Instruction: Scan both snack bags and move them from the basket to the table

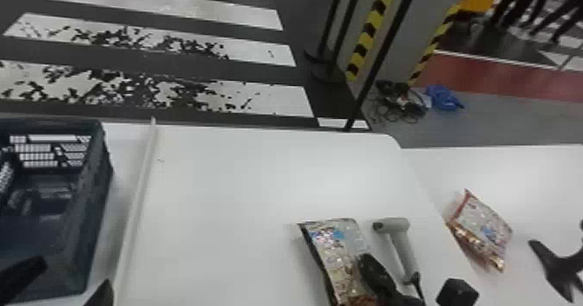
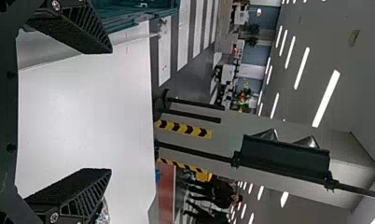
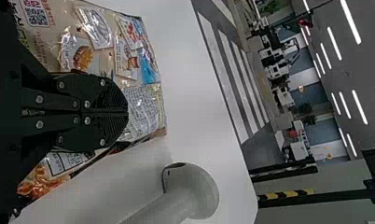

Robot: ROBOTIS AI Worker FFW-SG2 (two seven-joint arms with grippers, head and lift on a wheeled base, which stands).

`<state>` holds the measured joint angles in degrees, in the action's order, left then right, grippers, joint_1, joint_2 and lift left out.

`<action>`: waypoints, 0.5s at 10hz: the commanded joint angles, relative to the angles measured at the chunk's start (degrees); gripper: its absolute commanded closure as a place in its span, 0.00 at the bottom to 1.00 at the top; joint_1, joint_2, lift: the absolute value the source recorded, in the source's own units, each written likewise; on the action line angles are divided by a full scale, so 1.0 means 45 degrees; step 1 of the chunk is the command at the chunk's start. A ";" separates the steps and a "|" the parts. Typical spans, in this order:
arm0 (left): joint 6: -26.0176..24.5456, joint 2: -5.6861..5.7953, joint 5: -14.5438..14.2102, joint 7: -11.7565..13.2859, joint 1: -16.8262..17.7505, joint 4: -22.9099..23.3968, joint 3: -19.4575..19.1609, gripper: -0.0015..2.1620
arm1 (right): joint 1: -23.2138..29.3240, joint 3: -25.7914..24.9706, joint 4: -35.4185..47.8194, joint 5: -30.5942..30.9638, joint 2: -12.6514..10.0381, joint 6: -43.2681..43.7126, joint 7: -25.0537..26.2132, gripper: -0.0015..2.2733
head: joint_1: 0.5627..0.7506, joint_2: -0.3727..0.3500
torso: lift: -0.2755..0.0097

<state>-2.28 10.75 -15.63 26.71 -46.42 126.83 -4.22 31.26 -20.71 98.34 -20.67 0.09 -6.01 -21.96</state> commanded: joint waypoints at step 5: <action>-0.0031 0.0013 -0.0061 0.0001 0.0198 0.0018 0.0137 0.04 | 0.0260 -0.0554 0.2814 -0.0621 -0.0031 -0.2173 0.0406 0.99 | 0.70 0.09 | 0.62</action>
<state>-2.43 10.81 -15.91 26.71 -45.62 126.95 -3.73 32.47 -22.88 110.05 -23.33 0.09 -14.75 -20.11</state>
